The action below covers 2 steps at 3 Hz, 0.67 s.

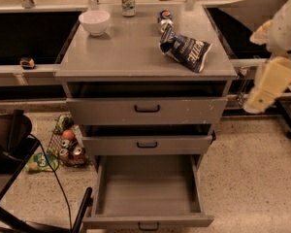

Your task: Place blue chip bag into bottom drawer

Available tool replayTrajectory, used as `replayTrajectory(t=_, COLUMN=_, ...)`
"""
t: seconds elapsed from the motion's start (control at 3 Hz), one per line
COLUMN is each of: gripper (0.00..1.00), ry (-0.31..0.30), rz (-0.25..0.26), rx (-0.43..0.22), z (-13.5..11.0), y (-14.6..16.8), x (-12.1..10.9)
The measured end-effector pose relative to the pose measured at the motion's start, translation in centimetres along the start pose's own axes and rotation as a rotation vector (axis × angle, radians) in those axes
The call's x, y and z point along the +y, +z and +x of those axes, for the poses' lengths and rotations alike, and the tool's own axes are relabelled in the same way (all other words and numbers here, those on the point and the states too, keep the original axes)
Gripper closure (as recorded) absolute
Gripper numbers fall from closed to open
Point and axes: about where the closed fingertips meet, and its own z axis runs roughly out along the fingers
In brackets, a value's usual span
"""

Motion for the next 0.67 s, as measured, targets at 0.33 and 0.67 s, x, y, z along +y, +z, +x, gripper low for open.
replayTrajectory(t=0.33, gripper=0.0, ry=0.086, rz=0.063, rx=-0.131, z=-1.5, y=3.0, x=-5.2)
replayTrajectory(t=0.67, gripper=0.0, ry=0.133, rz=0.112, rx=-0.242, z=-3.7, y=6.4, x=-10.2)
